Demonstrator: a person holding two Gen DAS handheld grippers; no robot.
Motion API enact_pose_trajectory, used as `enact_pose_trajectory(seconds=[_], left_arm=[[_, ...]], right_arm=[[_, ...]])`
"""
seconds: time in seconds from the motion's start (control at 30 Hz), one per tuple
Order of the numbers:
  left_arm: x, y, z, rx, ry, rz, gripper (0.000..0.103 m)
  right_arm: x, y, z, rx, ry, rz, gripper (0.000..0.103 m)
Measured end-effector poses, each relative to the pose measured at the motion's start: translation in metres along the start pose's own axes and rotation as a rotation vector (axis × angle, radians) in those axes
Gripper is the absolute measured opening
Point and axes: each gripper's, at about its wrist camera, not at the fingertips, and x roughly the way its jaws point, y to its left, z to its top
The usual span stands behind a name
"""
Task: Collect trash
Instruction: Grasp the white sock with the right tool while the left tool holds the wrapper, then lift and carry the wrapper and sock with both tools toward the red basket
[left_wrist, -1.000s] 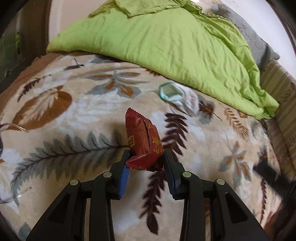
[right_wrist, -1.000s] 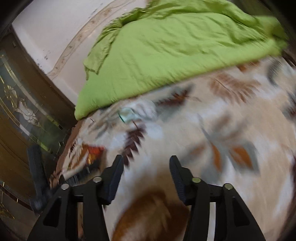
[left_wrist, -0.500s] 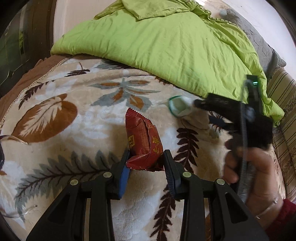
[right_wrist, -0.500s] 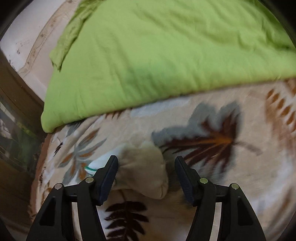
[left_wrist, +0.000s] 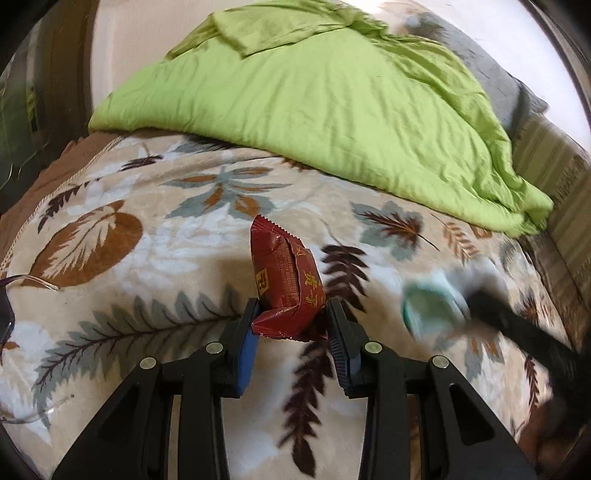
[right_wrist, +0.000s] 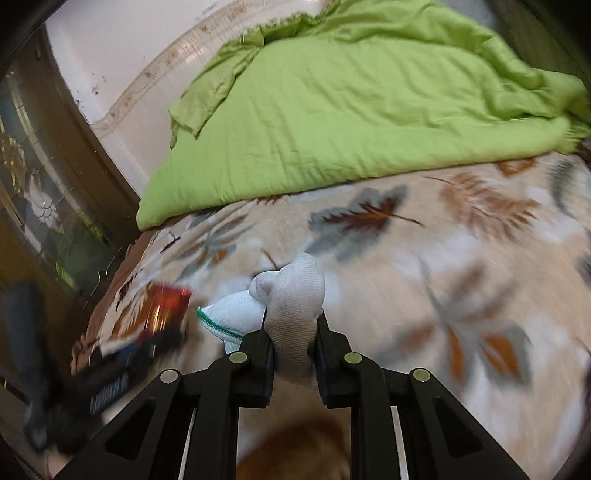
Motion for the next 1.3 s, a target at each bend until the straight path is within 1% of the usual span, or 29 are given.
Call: enact_pose_trajectory(seconds=[0.07,0.13,0.2,0.27,0.33,0.43,0.47,0.53,0.6,0.63,0.67,0.73,0.83,0.93,1.13,1.3], left_arm=[[-0.009,-0.010,-0.008,0.028,0.002,-0.029,0.034],[-0.019,-0.021,-0.016,0.065,-0.004,-0.025,0.034],[-0.033,-0.031,-0.026,0.094,-0.012,-0.045,0.034],[-0.052,-0.038,-0.040,0.123,-0.015,-0.068,0.034],[-0.068,-0.041,-0.055,0.142,-0.014,-0.093,0.034],[-0.090,-0.044,-0.084,0.179,-0.004,-0.105,0.034],[-0.096,-0.043,-0.093,0.186,0.001,-0.109,0.034],[-0.106,-0.042,-0.109,0.185,0.012,-0.124,0.034],[-0.114,-0.043,-0.121,0.200,-0.006,-0.121,0.034],[-0.117,-0.045,-0.125,0.215,-0.027,-0.106,0.034],[-0.118,-0.048,-0.126,0.225,-0.036,-0.098,0.034],[-0.118,-0.050,-0.126,0.228,-0.048,-0.107,0.034],[-0.113,-0.053,-0.128,0.258,-0.076,-0.059,0.034],[-0.105,-0.053,-0.128,0.266,-0.070,-0.029,0.034],[-0.098,-0.051,-0.126,0.275,-0.064,-0.007,0.034],[-0.095,-0.051,-0.126,0.277,-0.056,-0.006,0.034]], right_arm=[[-0.023,-0.006,-0.022,0.007,-0.010,-0.009,0.019],[-0.044,-0.011,-0.039,0.016,-0.025,-0.023,0.019],[-0.066,-0.013,-0.048,0.021,-0.060,-0.013,0.019],[-0.086,-0.014,-0.060,0.000,-0.093,-0.023,0.019],[-0.099,-0.016,-0.076,-0.018,-0.096,-0.031,0.019],[-0.107,-0.023,-0.091,0.005,-0.062,-0.020,0.019],[-0.112,-0.023,-0.092,0.003,-0.078,-0.008,0.020],[-0.119,-0.017,-0.094,-0.032,-0.119,-0.029,0.020],[-0.117,-0.016,-0.095,-0.038,-0.113,-0.035,0.020],[-0.115,-0.016,-0.094,-0.036,-0.109,-0.036,0.020],[-0.114,-0.017,-0.093,-0.033,-0.109,-0.040,0.020],[-0.112,-0.016,-0.093,-0.030,-0.106,-0.044,0.020],[-0.110,-0.014,-0.094,-0.040,-0.098,-0.051,0.020],[-0.109,-0.012,-0.094,-0.051,-0.094,-0.054,0.020],[-0.102,-0.014,-0.093,-0.038,-0.079,-0.048,0.020],[-0.097,-0.013,-0.092,-0.032,-0.062,-0.038,0.020]])
